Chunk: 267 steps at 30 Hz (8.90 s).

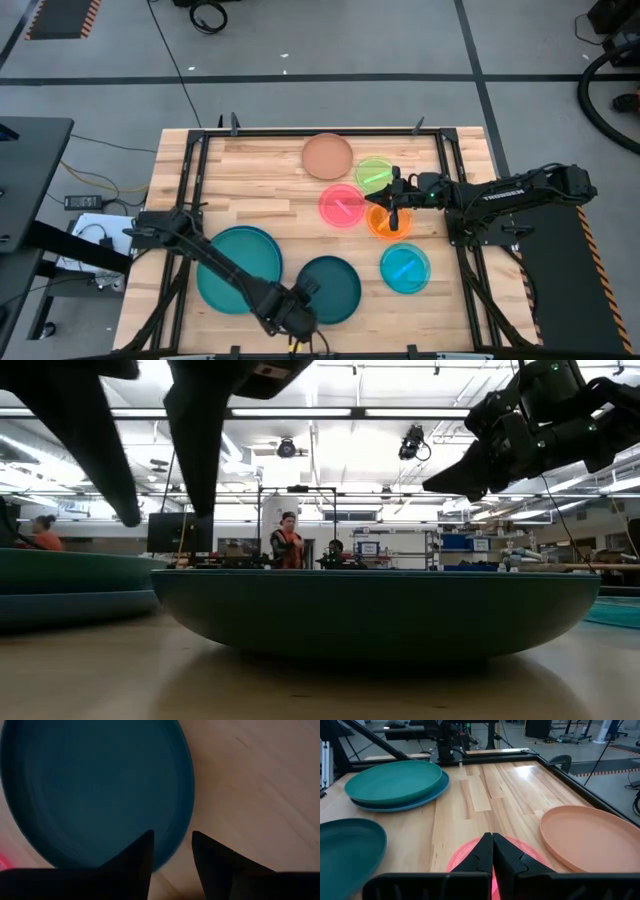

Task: Stack plastic plates
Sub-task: Stack the dark green plate on top of the green plate, then stack the orange plate on top of the dark green plate

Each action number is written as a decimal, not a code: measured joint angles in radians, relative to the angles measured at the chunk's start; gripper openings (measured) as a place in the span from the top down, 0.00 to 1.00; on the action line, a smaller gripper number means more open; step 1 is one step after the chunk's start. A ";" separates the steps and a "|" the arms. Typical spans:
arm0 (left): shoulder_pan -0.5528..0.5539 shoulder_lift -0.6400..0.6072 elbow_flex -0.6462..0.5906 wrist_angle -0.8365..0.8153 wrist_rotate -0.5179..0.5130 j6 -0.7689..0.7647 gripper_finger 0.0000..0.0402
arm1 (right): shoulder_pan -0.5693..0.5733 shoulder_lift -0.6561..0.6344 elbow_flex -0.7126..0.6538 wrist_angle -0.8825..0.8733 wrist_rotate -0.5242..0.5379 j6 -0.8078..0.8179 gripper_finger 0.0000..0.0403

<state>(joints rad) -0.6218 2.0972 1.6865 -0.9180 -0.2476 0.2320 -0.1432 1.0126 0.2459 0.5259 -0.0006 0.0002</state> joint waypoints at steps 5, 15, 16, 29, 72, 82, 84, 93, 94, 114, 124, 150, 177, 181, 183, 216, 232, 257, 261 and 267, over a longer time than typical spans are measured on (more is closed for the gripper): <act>0.004 0.002 -0.056 0.064 0.020 0.041 0.65 | 0.000 0.000 0.000 -0.004 0.000 0.000 0.97; 0.012 0.029 -0.075 0.097 0.020 0.122 0.65 | 0.000 0.000 0.000 -0.005 -0.001 0.000 0.97; 0.014 0.033 -0.075 0.097 0.021 0.135 0.66 | 0.000 0.000 0.000 -0.005 -0.001 0.000 0.97; 0.013 0.061 -0.068 0.083 0.006 0.189 0.97 | 0.004 0.000 0.000 -0.005 -0.001 -0.001 0.97; -0.038 -0.030 0.189 -0.429 -0.177 -0.316 0.97 | 0.017 0.000 0.000 -0.007 -0.001 -0.002 0.97; -0.101 -0.031 0.189 -0.548 -0.178 -0.506 0.97 | 0.017 0.000 0.000 -0.004 -0.001 -0.003 0.97; -0.110 -0.031 0.188 -0.571 -0.178 -0.537 0.97 | 0.017 0.000 0.000 -0.003 -0.001 -0.003 0.97; -0.141 -0.054 0.187 -0.640 -0.178 -0.628 0.97 | 0.017 0.000 0.000 0.013 -0.001 -0.008 0.97; -0.143 -0.063 0.187 -0.644 -0.180 -0.643 0.97 | 0.017 0.000 0.000 0.013 -0.001 -0.010 0.97; -0.184 -0.164 0.071 -0.643 -0.135 -0.852 0.97 | 0.017 0.000 0.000 0.013 -0.001 -0.021 0.97; -0.213 -0.256 -0.092 -0.520 -0.098 -0.952 0.97 | 0.017 0.000 0.000 0.015 -0.001 -0.022 0.97; -0.190 -0.332 -0.372 -0.201 0.188 -1.134 0.97 | 0.017 0.000 0.000 0.008 -0.001 -0.020 0.97; -0.160 -0.332 -0.372 -0.175 0.193 -1.200 0.71 | 0.017 0.000 0.000 0.004 -0.001 -0.020 0.97; -0.123 -0.332 -0.372 -0.137 0.192 -1.136 0.71 | 0.017 0.000 0.000 0.004 -0.001 -0.020 0.97; -0.099 -0.332 -0.372 -0.115 0.192 -1.097 0.71 | 0.017 0.000 0.000 0.004 -0.001 -0.020 0.97; 0.330 -0.332 -0.371 0.230 0.134 -0.116 0.71 | 0.018 0.000 0.000 0.012 -0.142 0.147 0.97; 0.621 -0.332 -0.371 0.259 0.134 0.121 0.71 | 0.215 0.000 0.000 -0.002 -0.039 0.192 0.97; 0.951 -0.185 -0.369 0.338 0.142 0.331 0.71 | 0.384 0.000 0.000 -0.076 0.180 0.217 0.97; 0.975 -0.165 -0.345 0.346 0.146 0.357 0.71 | 0.384 0.000 0.000 -0.077 0.193 0.210 0.97; 0.996 -0.164 -0.325 0.365 0.149 0.418 0.71 | 0.383 0.000 0.000 -0.077 0.194 0.207 0.97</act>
<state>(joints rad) 0.3742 1.9335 1.3617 -0.5528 -0.0982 0.6500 0.2401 1.0123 0.2459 0.4488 0.1936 0.2069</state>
